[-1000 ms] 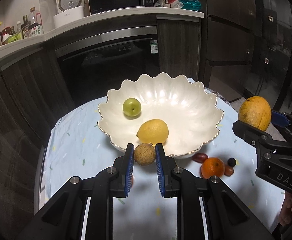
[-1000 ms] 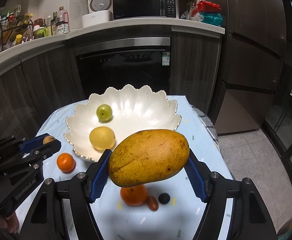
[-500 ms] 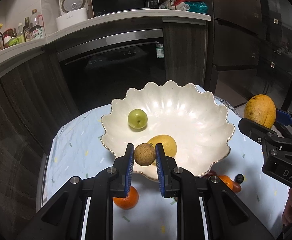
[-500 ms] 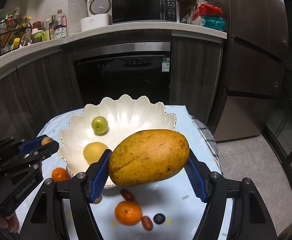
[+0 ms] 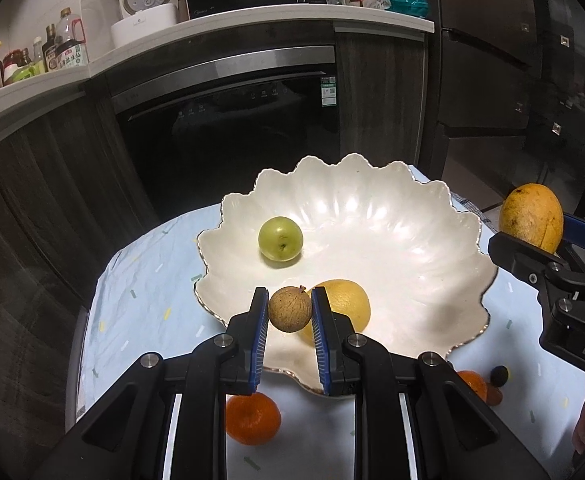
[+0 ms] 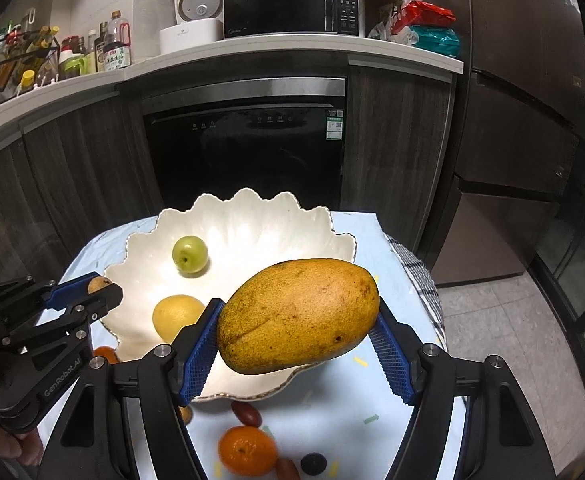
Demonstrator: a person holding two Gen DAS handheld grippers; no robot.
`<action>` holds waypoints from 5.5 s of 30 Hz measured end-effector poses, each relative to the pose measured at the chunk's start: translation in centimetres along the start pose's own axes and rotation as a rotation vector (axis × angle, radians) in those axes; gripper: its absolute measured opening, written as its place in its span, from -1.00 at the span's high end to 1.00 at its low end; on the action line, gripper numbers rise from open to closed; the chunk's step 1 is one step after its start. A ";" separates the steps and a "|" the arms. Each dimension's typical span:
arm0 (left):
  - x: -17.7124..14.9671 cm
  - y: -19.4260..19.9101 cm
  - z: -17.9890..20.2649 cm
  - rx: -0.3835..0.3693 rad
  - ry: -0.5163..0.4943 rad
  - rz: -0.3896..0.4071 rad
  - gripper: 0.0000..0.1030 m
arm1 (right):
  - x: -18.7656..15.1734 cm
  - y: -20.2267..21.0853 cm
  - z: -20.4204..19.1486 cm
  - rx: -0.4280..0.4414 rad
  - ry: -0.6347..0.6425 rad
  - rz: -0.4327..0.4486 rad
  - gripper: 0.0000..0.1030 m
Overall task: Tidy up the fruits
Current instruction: 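Carry the longan over the white bowl with the left tool while the right tool carries the mango there, then open both tools to drop the longan and mango into the bowl, then withdraw both tools from the bowl toward the remaining fruits on the cloth, then grasp the brown longan with the left tool while the right tool grasps a mandarin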
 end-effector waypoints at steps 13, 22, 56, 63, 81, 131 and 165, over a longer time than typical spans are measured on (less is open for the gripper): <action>-0.3 -2.5 -1.1 0.007 0.019 -0.041 0.56 | -0.2 -2.4 -0.8 -0.009 0.030 -0.046 -0.40; -0.4 -3.3 -1.4 0.013 0.032 -0.060 0.49 | -0.5 -4.0 -1.3 -0.008 0.042 -0.094 -0.40; -0.9 0.7 -0.9 0.074 0.049 0.015 -0.81 | -0.7 -0.9 0.2 -0.050 -0.011 -0.034 -0.82; -1.3 1.8 -0.3 0.069 0.047 0.027 -0.81 | -1.0 0.3 0.5 -0.047 -0.015 -0.026 -0.82; -2.6 3.7 2.0 0.061 0.022 0.034 -0.81 | -2.8 2.5 2.1 -0.052 -0.018 -0.027 -0.82; -9.1 -2.6 5.3 -0.078 -0.112 -0.170 -0.32 | -8.3 -0.9 -1.7 0.121 0.193 -0.175 -0.59; -8.8 -4.8 5.7 -0.129 -0.126 -0.188 0.50 | -8.4 -4.3 -3.3 0.236 0.192 -0.313 0.10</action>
Point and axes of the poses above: each gripper's, at about its wrist camera, not at the fingertips, and y roughly against the way its jaws point, z to its right, x to its top, the point moved 1 cm from there along -y, roughly the way its jaws point, and after that the axes turned 12 degrees about -x, right-handed, at the moved point
